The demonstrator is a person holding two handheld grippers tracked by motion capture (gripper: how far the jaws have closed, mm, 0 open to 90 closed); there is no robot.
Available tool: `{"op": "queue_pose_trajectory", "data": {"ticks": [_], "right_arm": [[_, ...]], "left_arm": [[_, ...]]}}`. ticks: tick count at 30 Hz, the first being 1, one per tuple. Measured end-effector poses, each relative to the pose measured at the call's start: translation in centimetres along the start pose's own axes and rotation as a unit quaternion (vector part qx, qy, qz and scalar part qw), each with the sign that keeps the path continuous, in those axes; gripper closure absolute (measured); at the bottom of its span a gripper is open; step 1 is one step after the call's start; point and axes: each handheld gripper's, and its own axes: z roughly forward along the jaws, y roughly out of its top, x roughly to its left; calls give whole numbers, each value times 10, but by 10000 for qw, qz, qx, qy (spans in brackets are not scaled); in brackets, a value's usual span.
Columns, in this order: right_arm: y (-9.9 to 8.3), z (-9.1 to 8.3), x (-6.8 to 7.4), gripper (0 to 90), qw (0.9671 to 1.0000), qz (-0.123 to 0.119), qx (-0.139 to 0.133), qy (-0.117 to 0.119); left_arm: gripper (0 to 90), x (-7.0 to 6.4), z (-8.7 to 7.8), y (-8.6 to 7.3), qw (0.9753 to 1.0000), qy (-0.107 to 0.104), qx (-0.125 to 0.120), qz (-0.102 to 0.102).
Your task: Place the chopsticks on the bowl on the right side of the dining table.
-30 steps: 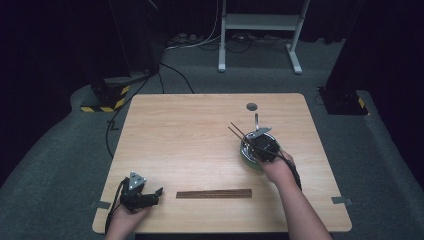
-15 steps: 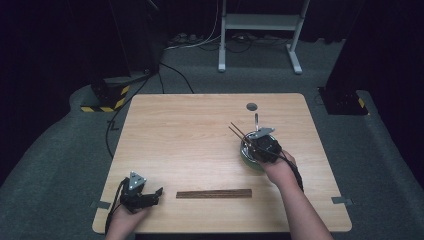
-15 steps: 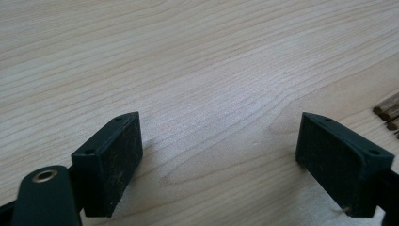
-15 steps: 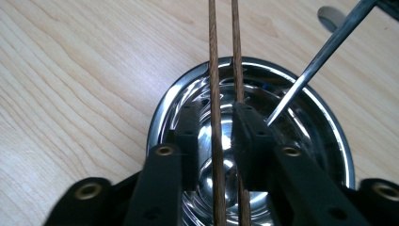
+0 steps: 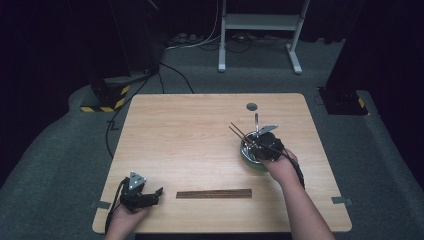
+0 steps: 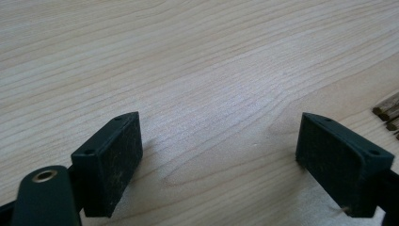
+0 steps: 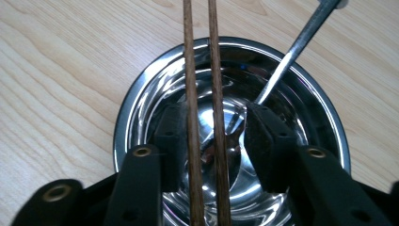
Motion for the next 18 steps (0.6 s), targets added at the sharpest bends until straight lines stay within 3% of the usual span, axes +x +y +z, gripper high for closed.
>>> {"op": "queue_pose_trajectory", "data": {"ticks": [8,11,18], "right_arm": [[0,3,1,717,9999,-111,93,93],[0,3,3,757,9999,-140,39,16],[0,4,4,772,9997,-235,62,10]], "left_arm": [[150,0,0,0,10000,2,1,2],[150,0,0,0,10000,3,-1,0],[150,0,0,0,10000,2,2,24]]}}
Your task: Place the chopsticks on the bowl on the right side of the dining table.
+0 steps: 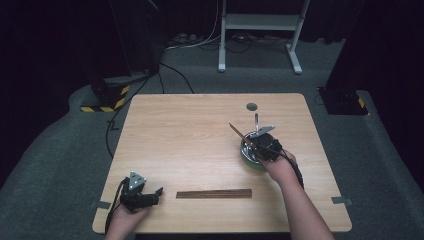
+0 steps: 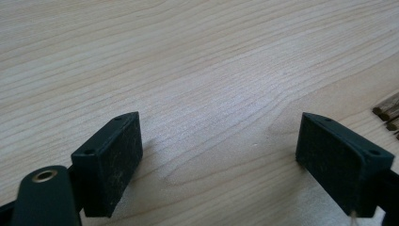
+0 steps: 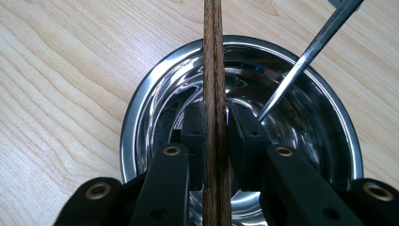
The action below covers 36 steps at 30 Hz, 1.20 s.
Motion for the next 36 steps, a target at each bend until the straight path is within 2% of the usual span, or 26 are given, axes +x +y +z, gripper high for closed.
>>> {"op": "queue_pose_trajectory", "data": {"ticks": [2,4,8,10,15,16,18,25,31,32,36], "right_arm": [[0,0,0,768,10000,-7,4,10],[0,-1,1,705,10000,46,-31,-11],[0,-3,0,686,10000,17,-31,33],[0,-5,0,666,9999,85,-93,56],[0,-6,2,699,10000,36,-73,22],[0,-6,3,721,10000,58,-70,13],[0,-5,3,770,10000,-52,-46,-9],[-4,-9,1,776,9996,-295,-26,-2],[-15,-16,-1,777,9993,-342,-81,136],[-18,-18,0,776,9993,-288,-111,208],[-25,-22,2,775,9987,-411,-173,261]], "left_arm": [[150,0,0,0,10000,-2,-1,0],[150,0,0,0,10000,-2,-3,-4],[150,0,0,0,10000,-3,-5,-29],[150,0,0,0,10000,-3,-5,-28],[150,0,0,0,10000,1,-6,-29],[150,0,0,0,10000,3,-3,-10],[150,0,0,0,10000,3,0,10],[150,0,0,0,10000,11,0,14],[151,0,0,0,10000,8,1,13],[151,0,0,0,10000,7,0,13],[151,0,0,0,10000,16,-18,-12]]}}
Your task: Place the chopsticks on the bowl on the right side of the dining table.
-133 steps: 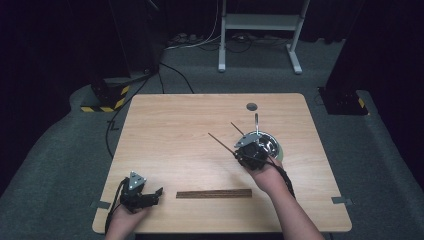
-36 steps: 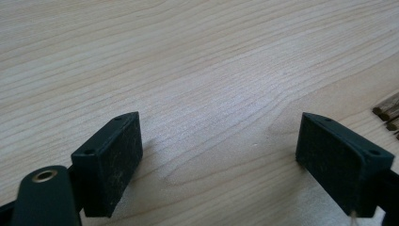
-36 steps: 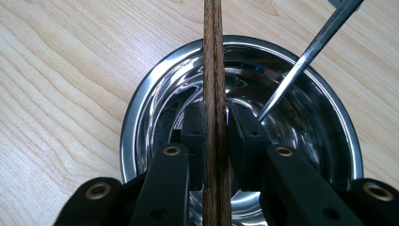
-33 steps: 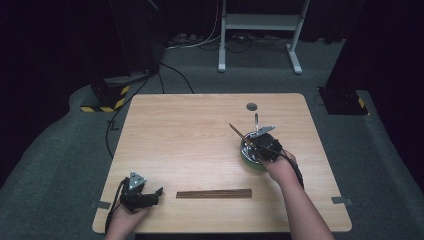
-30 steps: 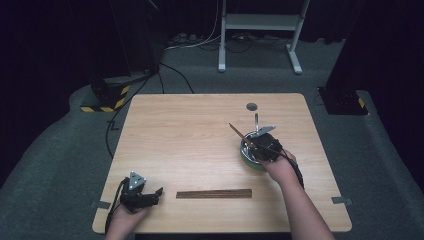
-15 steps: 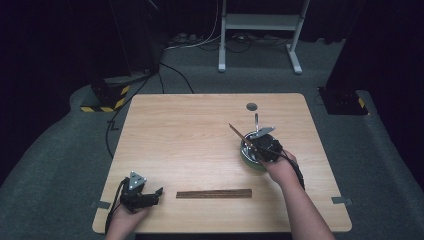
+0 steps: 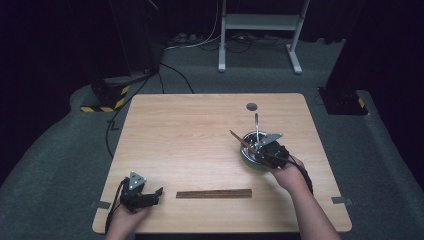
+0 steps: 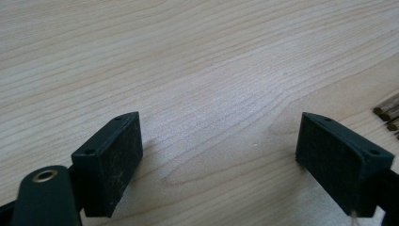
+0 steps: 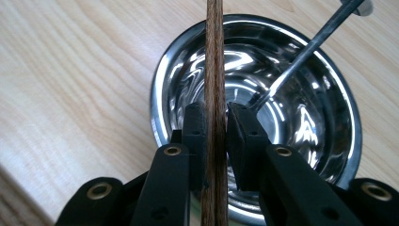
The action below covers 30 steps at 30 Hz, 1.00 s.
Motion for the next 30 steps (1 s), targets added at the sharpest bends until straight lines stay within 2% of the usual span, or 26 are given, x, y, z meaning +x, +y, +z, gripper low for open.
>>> {"op": "queue_pose_trajectory", "data": {"ticks": [3,6,7,8,12,13,14,19,20,23,28,30], "right_arm": [[0,-3,0,774,10000,-55,-13,81],[3,-4,0,774,9999,-58,-70,59],[3,-4,1,774,10000,16,-39,69],[4,-2,1,774,10000,-65,-44,29],[4,4,2,771,9999,-128,3,-18],[4,5,2,770,9999,-84,-12,-71],[5,6,2,770,10000,1,-14,-29],[6,8,0,743,10000,-75,7,-54],[6,6,0,702,10000,-18,-28,-35],[6,0,0,689,9999,89,-113,-12],[-6,-27,11,749,9972,444,-570,-210],[-14,-35,16,805,9954,466,-758,-363]], "left_arm": [[151,0,0,0,10000,4,-1,-9],[152,0,0,0,10000,12,-1,-15],[153,0,0,0,10000,19,-8,-12],[153,0,0,0,10000,22,-9,-13],[155,0,0,0,10000,13,-17,-15],[155,0,0,0,10000,13,-17,-12],[154,0,0,0,10000,13,-16,-8],[155,0,0,0,10000,13,-17,-16],[155,1,0,0,10000,9,-15,-3],[155,1,0,0,10000,9,-15,7],[155,1,0,0,10000,8,-17,6],[155,1,0,0,10000,8,-17,7]]}}
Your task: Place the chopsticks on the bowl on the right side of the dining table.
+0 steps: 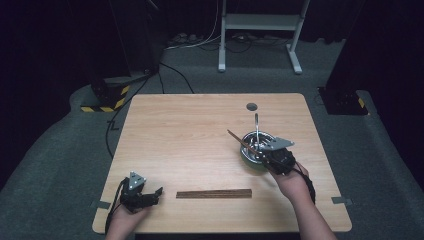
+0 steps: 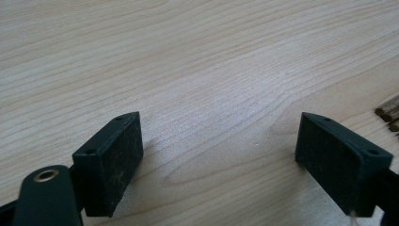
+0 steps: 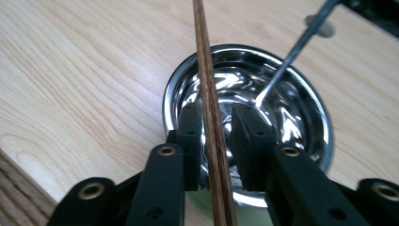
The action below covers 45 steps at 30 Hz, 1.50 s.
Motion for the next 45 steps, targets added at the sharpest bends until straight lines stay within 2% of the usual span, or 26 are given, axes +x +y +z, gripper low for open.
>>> {"op": "queue_pose_trajectory", "data": {"ticks": [3,4,7,11,15,21,26,31,36,40,43,45], "right_arm": [[-8,-7,3,859,9998,85,-97,-126],[-20,-14,8,890,9992,237,-211,-249],[-39,-19,15,894,9983,329,-311,-370],[-61,-17,23,892,9974,500,-315,-410],[-74,-13,28,885,9968,506,-347,-515],[-77,-7,28,885,9955,559,-475,-608],[-75,-5,23,881,9960,494,-405,-628],[-76,-6,18,881,9952,586,-436,-649],[-77,-6,11,875,9943,662,-429,-720],[-78,-4,7,870,9937,702,-404,-777],[-78,-3,4,868,9932,711,-398,-833],[-79,-3,2,866,9929,722,-413,-846]], "left_arm": [[155,0,0,0,10000,1,0,1],[154,0,0,0,10000,1,1,0],[154,0,0,0,10000,2,-1,-1],[155,0,0,0,10000,3,0,1],[158,0,0,0,10000,11,-3,-3],[175,-1,-1,0,10000,46,-23,-57],[182,-1,-1,-1,10000,42,-25,-84],[214,-1,-2,-1,10000,32,-43,-35],[267,0,-2,-1,9999,42,-90,-36],[352,1,-3,3,9999,123,9,-35],[385,-2,-3,9,9999,110,-79,-78],[393,-5,-3,13,9999,76,-73,-3]]}}
